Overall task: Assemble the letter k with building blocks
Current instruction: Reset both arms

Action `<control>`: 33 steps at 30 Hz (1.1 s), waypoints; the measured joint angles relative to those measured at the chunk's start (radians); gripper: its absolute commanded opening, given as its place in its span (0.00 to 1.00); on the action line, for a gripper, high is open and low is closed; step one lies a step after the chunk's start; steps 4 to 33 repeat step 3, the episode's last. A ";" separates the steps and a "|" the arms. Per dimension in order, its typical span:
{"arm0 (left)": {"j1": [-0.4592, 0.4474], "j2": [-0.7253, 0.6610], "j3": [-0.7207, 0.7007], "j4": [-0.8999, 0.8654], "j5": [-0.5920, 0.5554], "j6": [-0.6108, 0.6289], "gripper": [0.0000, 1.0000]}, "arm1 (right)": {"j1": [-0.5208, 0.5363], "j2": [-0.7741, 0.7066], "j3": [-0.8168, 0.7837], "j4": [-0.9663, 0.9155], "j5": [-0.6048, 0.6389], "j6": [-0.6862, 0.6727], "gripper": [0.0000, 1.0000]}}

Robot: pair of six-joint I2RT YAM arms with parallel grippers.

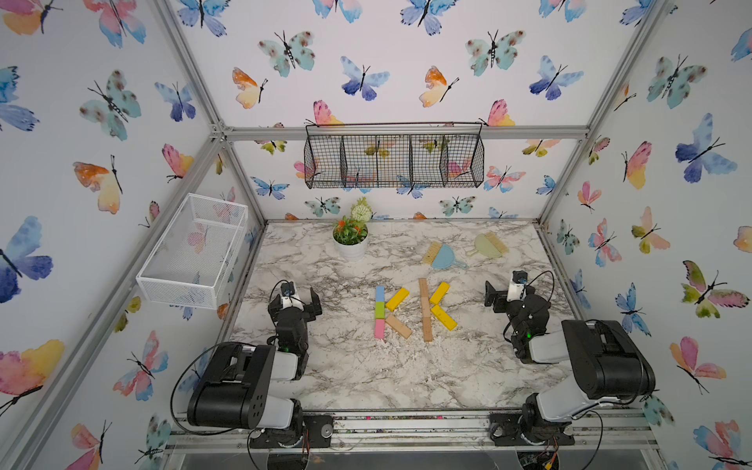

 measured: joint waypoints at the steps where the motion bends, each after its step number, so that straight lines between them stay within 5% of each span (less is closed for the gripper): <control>1: 0.000 0.000 0.000 0.000 0.011 0.000 0.98 | 0.000 0.000 0.000 0.000 0.000 0.000 0.98; 33: 0.000 0.000 0.000 -0.002 0.024 0.003 0.98 | 0.000 0.000 0.000 0.000 0.000 0.000 0.98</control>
